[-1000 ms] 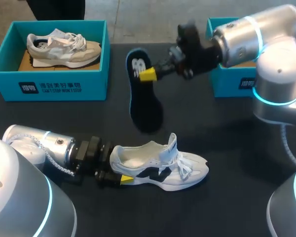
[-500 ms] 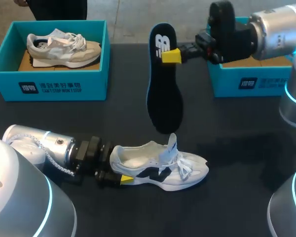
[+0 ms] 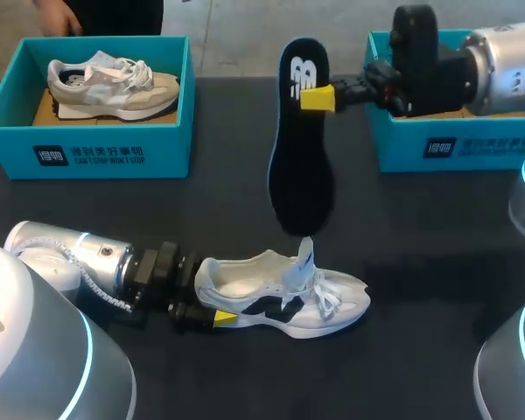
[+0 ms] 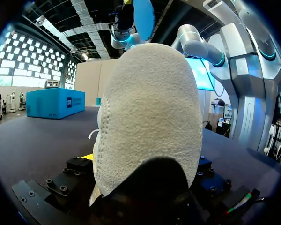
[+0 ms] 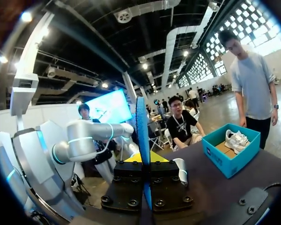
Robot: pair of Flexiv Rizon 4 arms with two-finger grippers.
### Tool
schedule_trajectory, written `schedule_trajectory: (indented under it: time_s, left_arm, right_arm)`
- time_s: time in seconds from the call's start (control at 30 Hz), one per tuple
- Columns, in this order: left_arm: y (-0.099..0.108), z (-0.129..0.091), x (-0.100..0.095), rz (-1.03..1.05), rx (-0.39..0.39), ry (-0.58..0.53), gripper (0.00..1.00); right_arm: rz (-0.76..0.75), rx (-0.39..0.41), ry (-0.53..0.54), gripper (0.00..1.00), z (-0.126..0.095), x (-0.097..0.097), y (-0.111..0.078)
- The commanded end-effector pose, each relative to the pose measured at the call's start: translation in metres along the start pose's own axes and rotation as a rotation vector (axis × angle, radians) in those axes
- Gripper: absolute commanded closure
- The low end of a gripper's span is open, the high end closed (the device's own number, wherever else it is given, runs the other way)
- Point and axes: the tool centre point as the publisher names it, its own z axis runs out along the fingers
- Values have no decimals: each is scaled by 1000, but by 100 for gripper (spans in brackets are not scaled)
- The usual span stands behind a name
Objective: Take the shoe out of the shoebox, open the shoe tongue, remove and reinsert the insole, then place the shoe into the shoebox
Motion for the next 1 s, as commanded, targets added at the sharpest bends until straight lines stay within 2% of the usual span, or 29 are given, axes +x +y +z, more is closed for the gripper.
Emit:
schedule_trajectory:
  time_s: [0.03,0.2,0.33,0.5,0.67,0.73,1.0]
  left_arm:
    - [1,1,0,-1,-2,-1,100]
    - [1,1,0,-1,-2,-1,100]
    - [1,1,0,-1,-2,-1,100]
    - [1,1,0,-1,-2,-1,100]
    - [1,1,0,-1,-2,-1,100]
    - [1,1,0,-1,-2,-1,100]
    - [1,1,0,-1,-2,-1,100]
  right_arm:
    - [16,1,-64,100,-28,34,5]
    - [50,9,-67,100,-46,54,6]
    - [106,-8,-57,100,-51,66,3]
    - [168,16,-89,100,-54,77,-1]
    - [170,25,-125,100,-63,82,-6]
    - [164,45,-136,100,-62,83,-10]
    - [165,46,-131,100,-61,83,-11]
